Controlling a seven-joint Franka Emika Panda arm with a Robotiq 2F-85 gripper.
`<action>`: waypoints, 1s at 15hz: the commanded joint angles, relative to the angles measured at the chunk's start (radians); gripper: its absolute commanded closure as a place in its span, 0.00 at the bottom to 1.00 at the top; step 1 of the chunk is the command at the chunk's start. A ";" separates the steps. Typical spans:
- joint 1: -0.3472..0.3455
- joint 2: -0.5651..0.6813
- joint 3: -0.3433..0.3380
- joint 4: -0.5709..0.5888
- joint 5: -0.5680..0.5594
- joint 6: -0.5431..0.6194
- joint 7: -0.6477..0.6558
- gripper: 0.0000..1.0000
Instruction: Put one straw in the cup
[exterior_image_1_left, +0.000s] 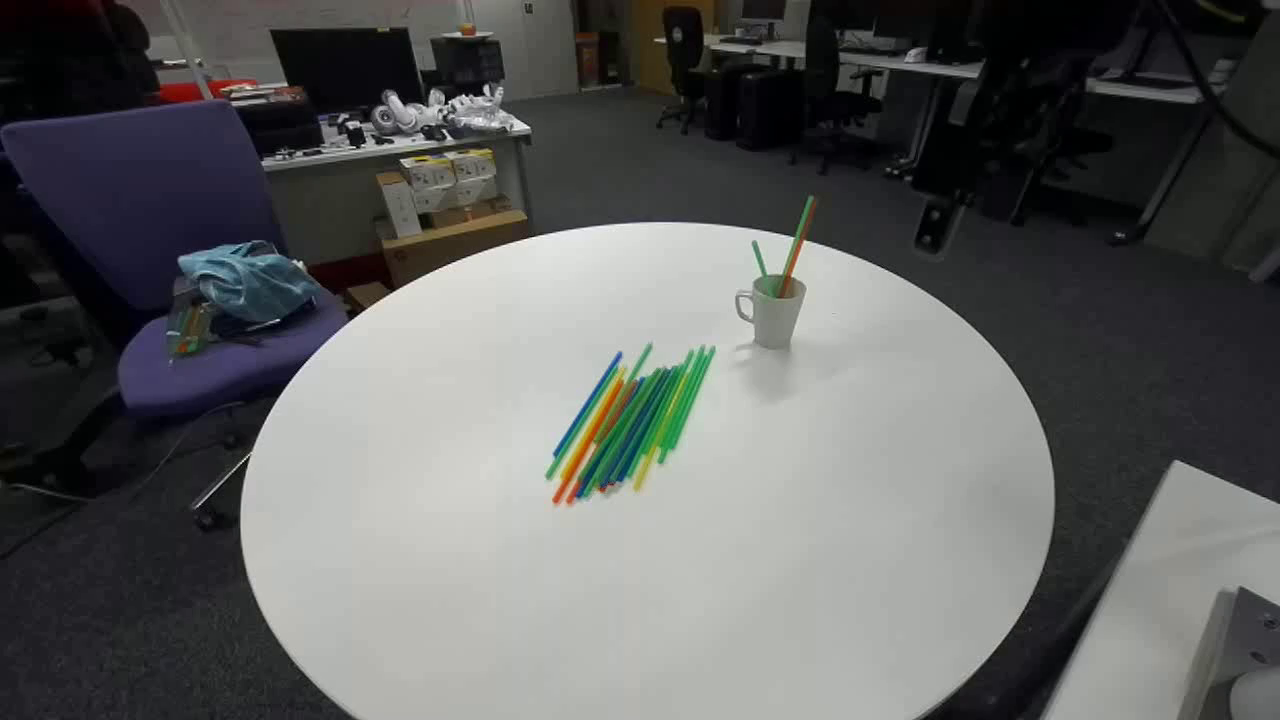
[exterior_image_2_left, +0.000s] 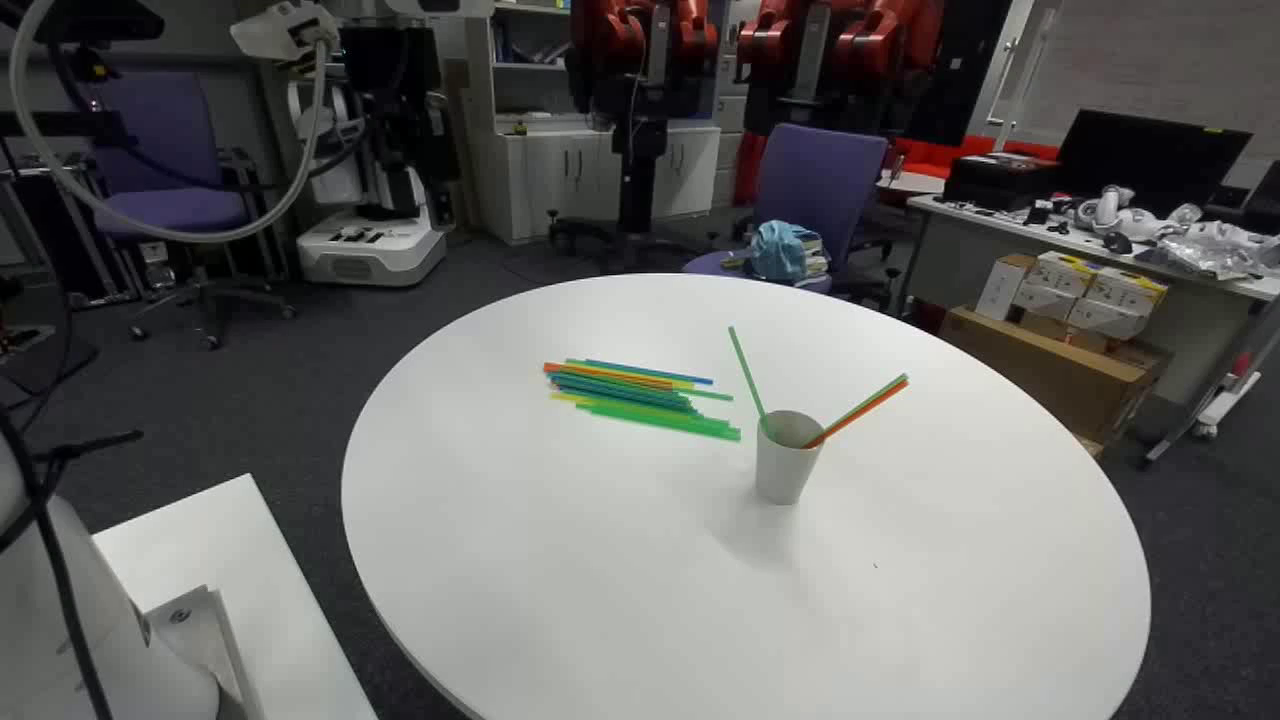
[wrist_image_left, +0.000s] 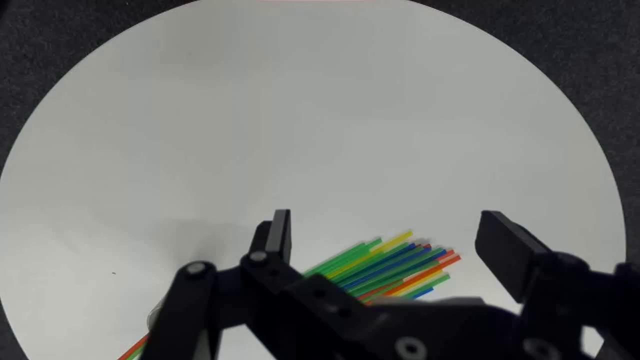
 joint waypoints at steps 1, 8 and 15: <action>0.003 0.003 -0.003 0.002 -0.002 -0.003 0.002 0.00; -0.109 0.185 0.025 0.031 -0.047 0.156 0.259 0.00; -0.210 0.425 -0.018 0.067 -0.058 0.479 0.527 0.00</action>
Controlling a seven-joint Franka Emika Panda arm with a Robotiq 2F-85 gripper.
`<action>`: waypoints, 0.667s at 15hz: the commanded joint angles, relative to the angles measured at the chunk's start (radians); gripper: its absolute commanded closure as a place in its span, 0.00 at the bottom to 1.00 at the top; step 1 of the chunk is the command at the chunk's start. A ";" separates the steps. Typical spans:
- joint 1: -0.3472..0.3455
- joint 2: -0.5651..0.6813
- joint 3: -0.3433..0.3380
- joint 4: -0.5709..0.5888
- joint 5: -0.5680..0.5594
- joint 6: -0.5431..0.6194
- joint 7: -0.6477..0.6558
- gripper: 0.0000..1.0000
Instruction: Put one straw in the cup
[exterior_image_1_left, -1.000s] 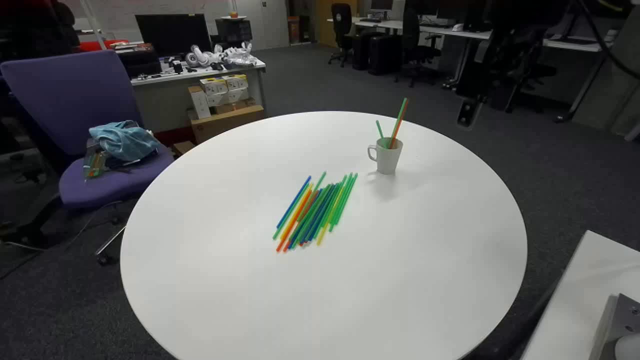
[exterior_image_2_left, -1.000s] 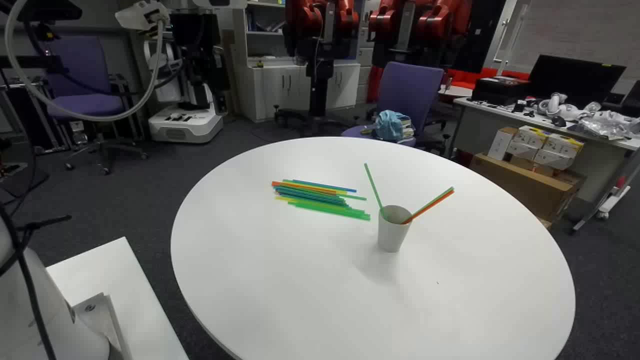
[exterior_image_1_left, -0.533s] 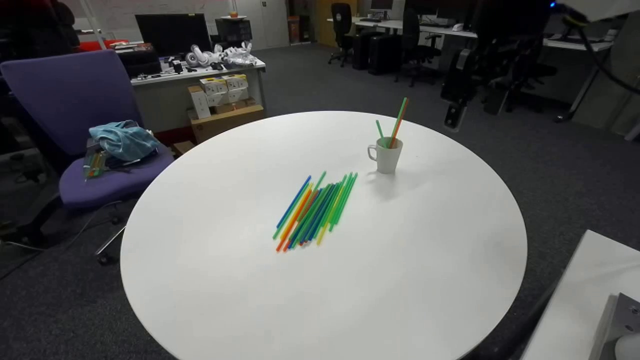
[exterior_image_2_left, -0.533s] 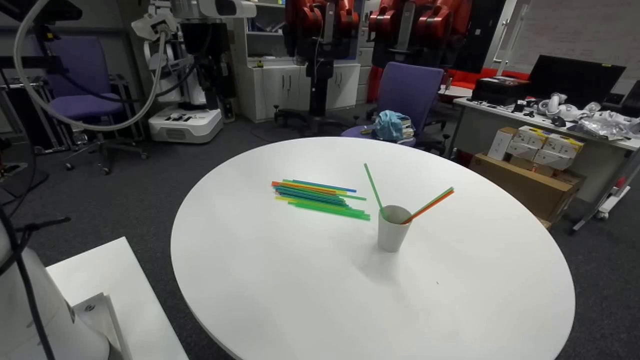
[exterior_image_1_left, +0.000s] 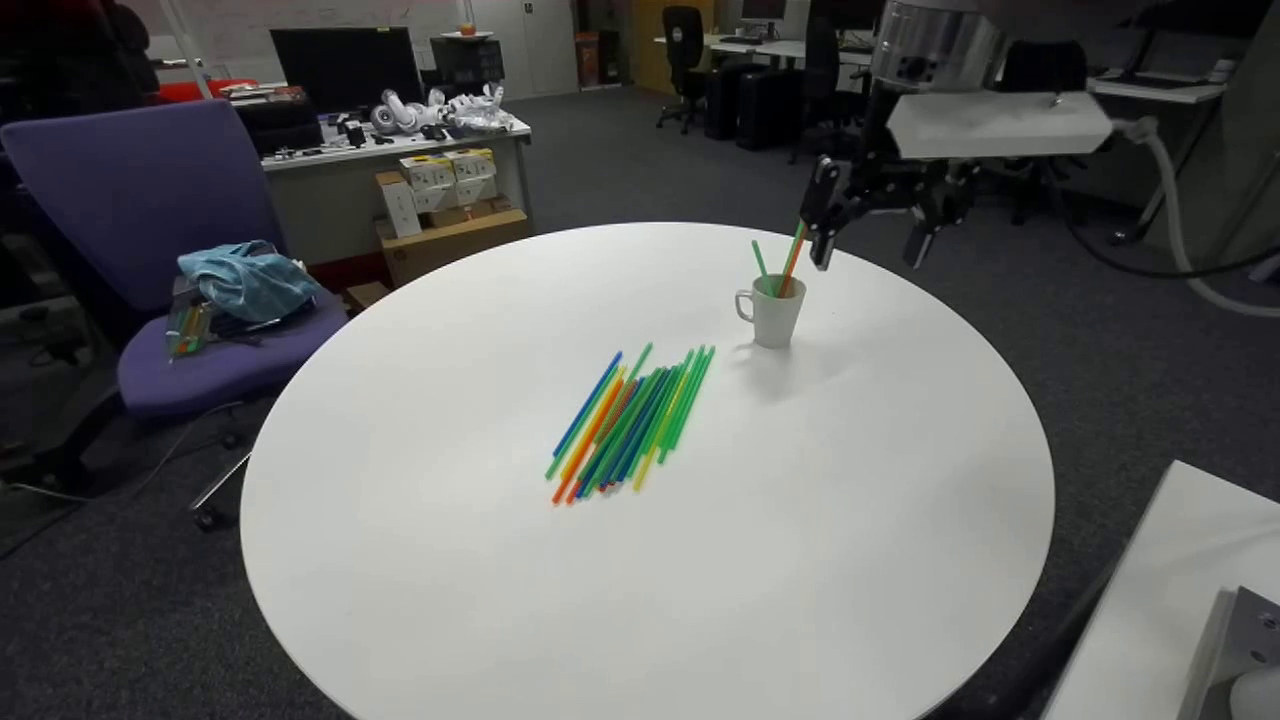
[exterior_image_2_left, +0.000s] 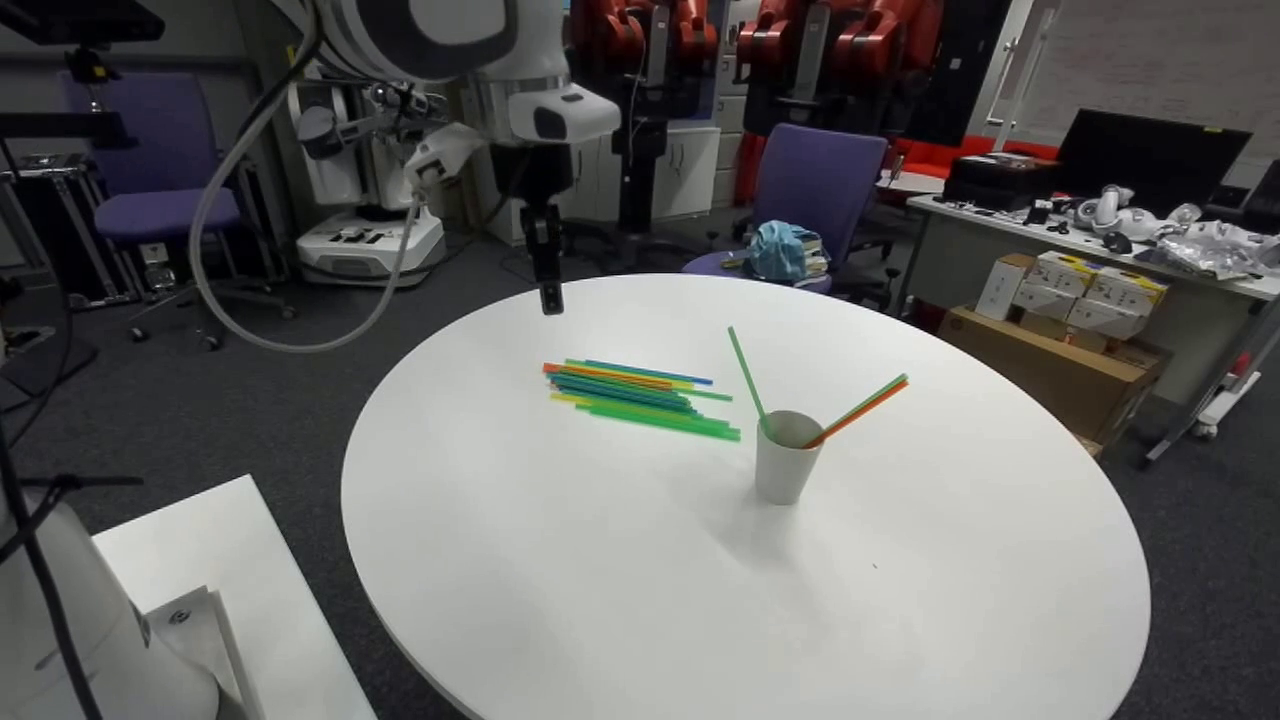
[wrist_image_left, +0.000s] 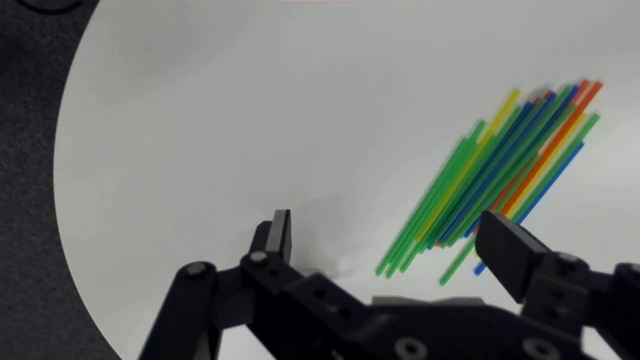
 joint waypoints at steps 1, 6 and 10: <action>-0.029 0.125 -0.031 0.058 -0.007 0.150 0.134 0.00; -0.019 0.252 -0.079 0.097 -0.040 0.338 0.237 0.00; 0.008 0.259 -0.104 0.088 -0.012 0.317 0.194 0.00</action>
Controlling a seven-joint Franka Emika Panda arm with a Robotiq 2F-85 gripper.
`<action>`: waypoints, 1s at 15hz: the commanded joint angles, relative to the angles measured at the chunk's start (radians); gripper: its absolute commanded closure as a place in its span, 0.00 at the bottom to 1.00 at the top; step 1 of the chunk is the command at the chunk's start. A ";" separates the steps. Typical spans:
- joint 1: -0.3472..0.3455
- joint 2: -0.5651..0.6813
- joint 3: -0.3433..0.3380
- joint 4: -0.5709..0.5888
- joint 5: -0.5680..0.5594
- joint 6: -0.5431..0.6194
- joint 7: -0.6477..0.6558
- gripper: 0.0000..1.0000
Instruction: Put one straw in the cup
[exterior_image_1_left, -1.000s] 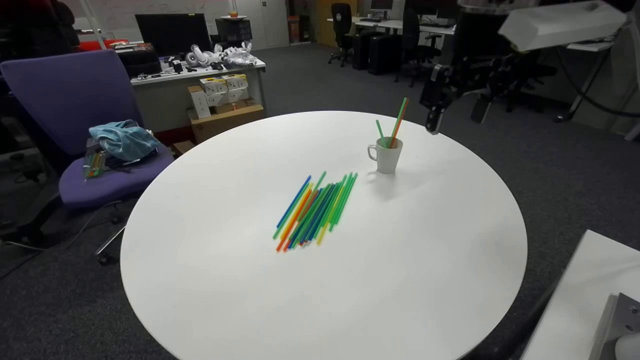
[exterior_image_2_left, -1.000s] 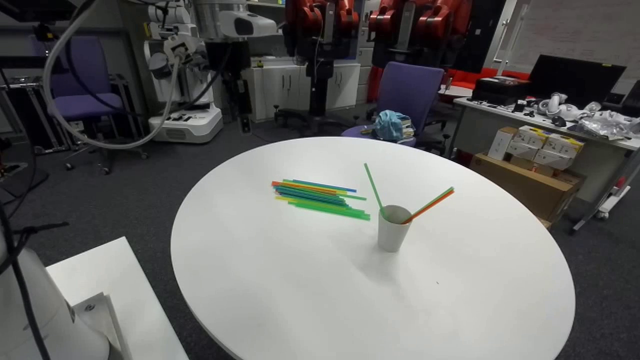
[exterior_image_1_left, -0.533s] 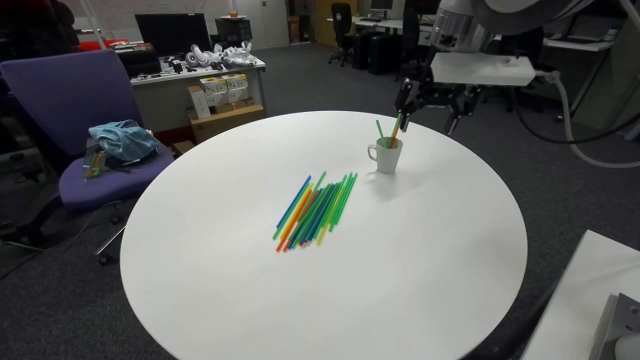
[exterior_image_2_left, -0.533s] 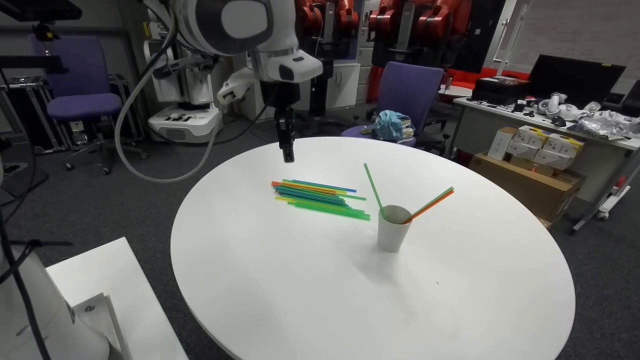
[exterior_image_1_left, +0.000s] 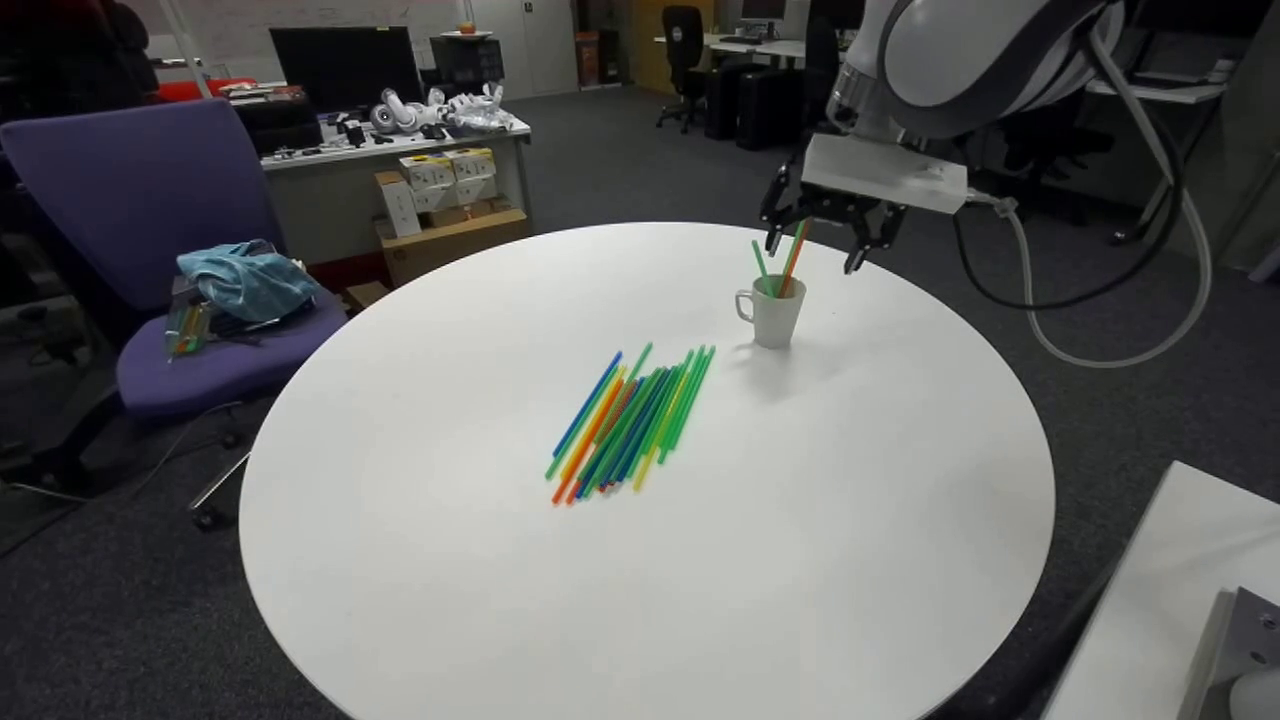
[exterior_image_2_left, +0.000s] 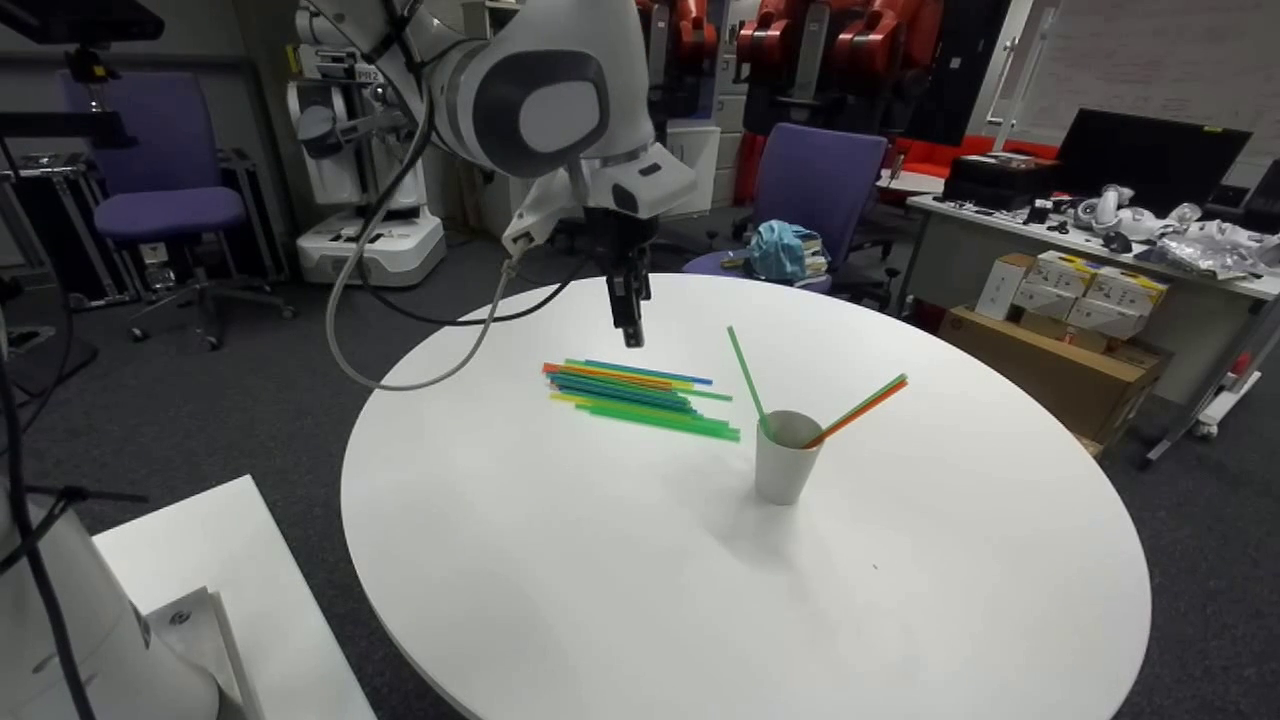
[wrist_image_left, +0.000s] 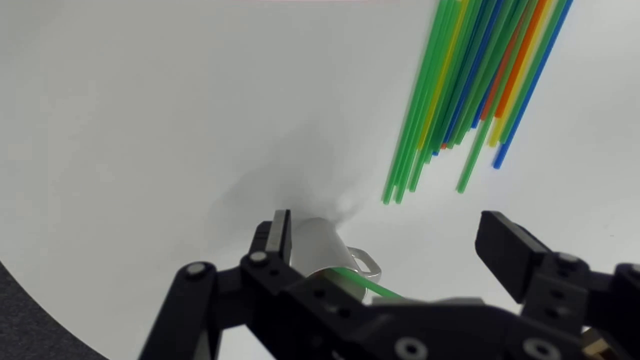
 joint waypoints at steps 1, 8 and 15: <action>0.031 0.004 -0.031 0.006 -0.002 -0.002 -0.001 0.00; 0.044 0.082 -0.041 0.070 0.030 -0.029 -0.018 0.00; 0.088 0.404 -0.066 0.327 0.158 -0.102 -0.040 0.00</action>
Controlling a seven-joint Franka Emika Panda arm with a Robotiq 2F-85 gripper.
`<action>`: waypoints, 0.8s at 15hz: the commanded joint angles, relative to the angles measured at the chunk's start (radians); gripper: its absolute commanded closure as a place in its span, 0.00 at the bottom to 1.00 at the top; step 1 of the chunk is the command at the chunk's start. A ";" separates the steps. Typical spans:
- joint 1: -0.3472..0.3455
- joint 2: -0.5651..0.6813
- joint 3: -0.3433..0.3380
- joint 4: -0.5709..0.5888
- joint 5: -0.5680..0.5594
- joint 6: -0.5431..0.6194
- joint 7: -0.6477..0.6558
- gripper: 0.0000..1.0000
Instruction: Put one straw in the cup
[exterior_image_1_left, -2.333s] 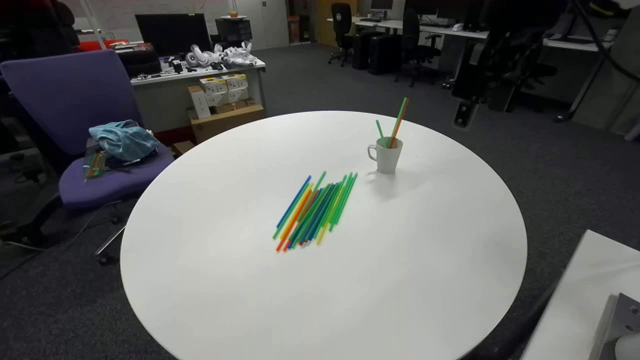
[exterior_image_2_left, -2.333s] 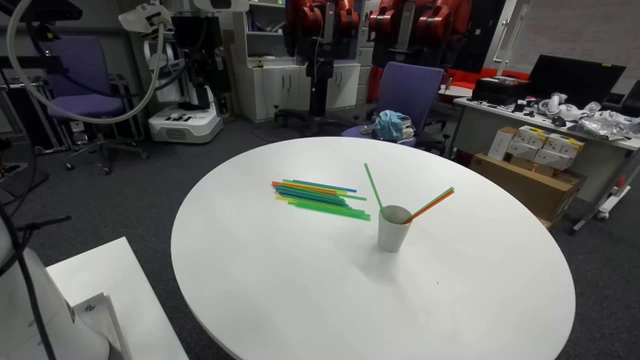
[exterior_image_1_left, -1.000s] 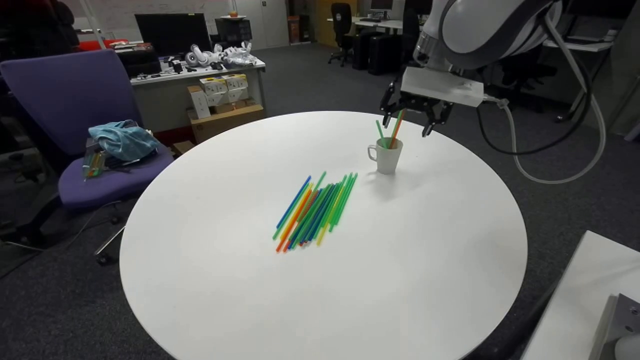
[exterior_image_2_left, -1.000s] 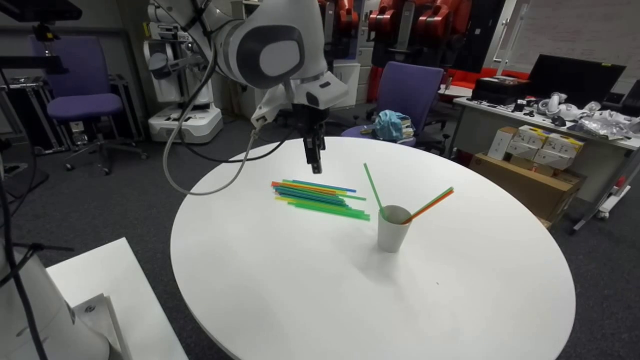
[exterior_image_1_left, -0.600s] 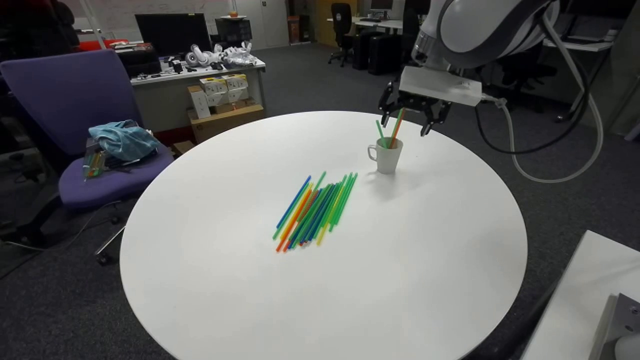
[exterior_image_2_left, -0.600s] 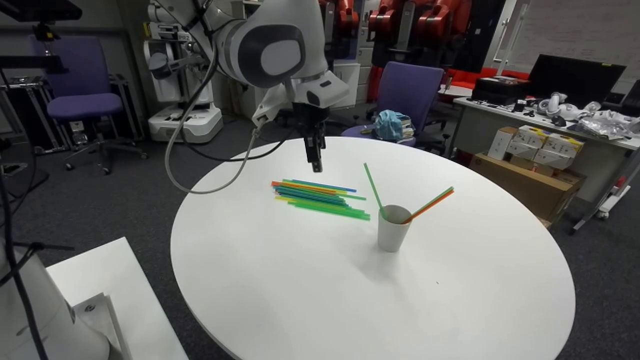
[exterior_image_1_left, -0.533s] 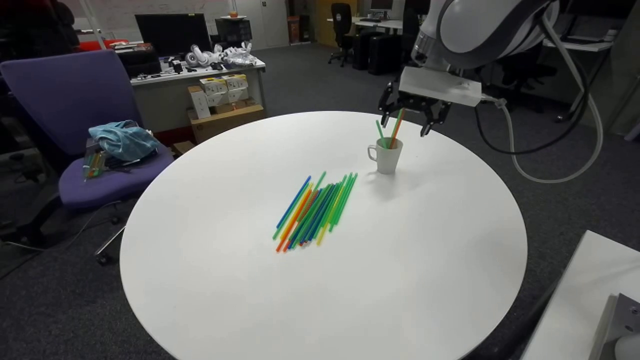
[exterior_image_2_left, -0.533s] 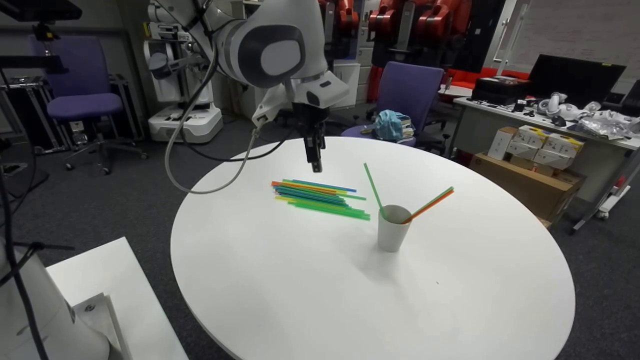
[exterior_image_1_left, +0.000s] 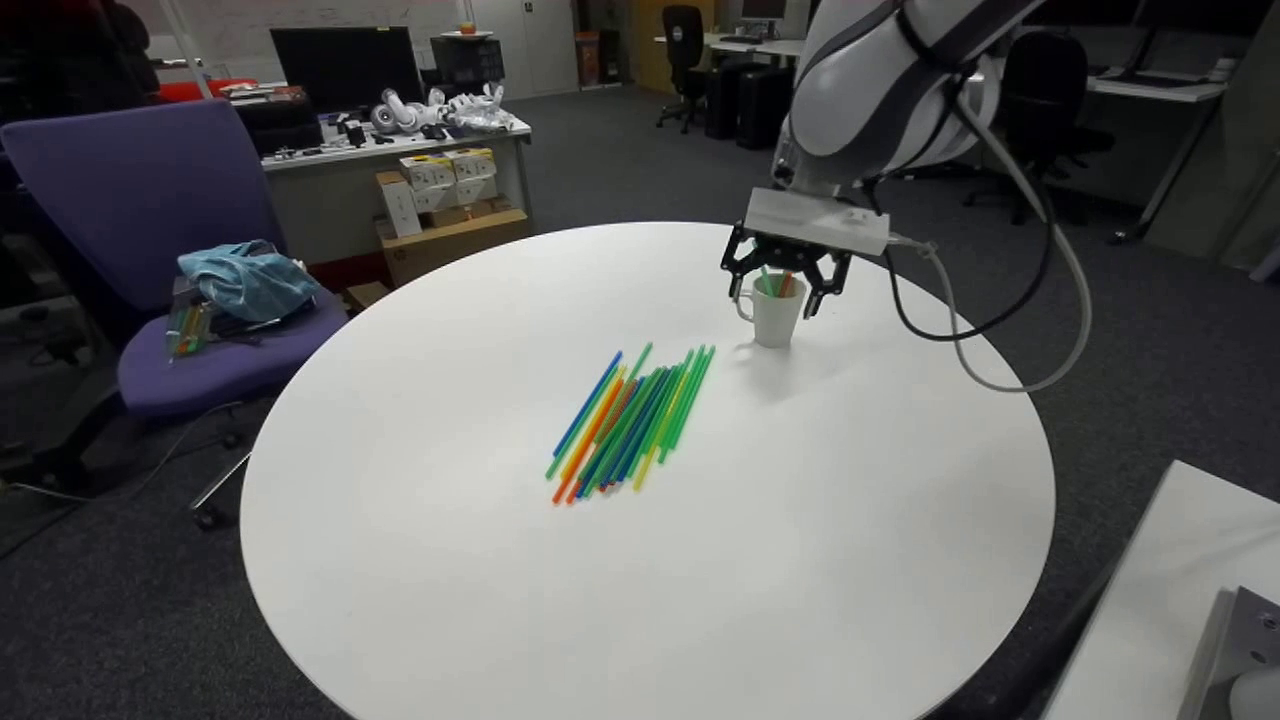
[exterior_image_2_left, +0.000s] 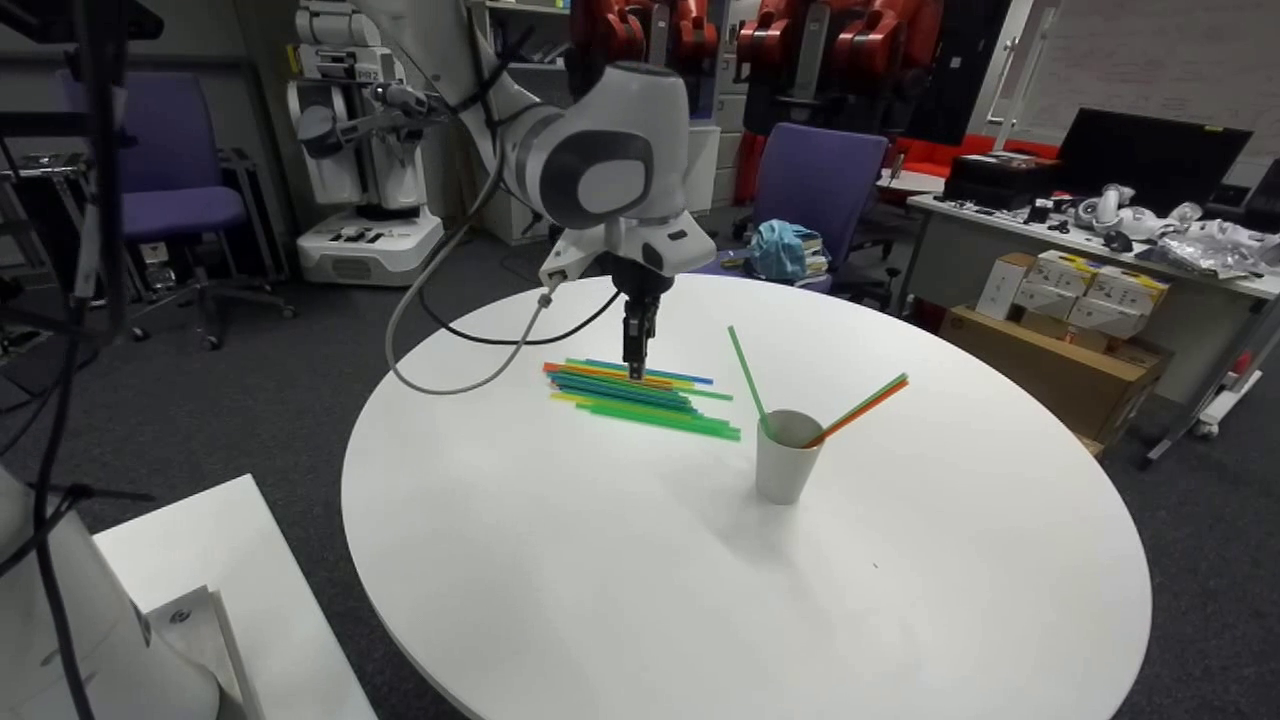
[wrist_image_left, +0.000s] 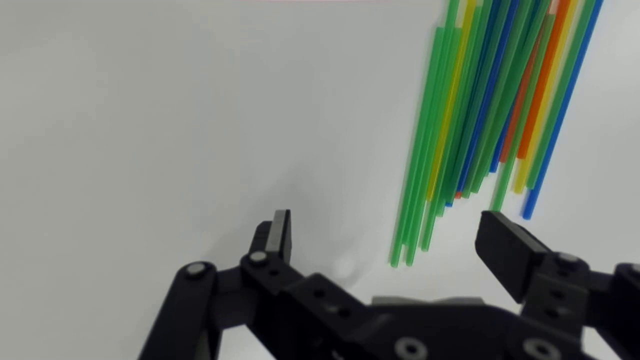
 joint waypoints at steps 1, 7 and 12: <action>0.026 0.183 -0.033 0.190 0.071 -0.063 -0.035 0.00; 0.064 0.416 -0.083 0.430 0.072 -0.101 0.008 0.00; 0.116 0.519 -0.111 0.565 0.065 -0.127 0.049 0.00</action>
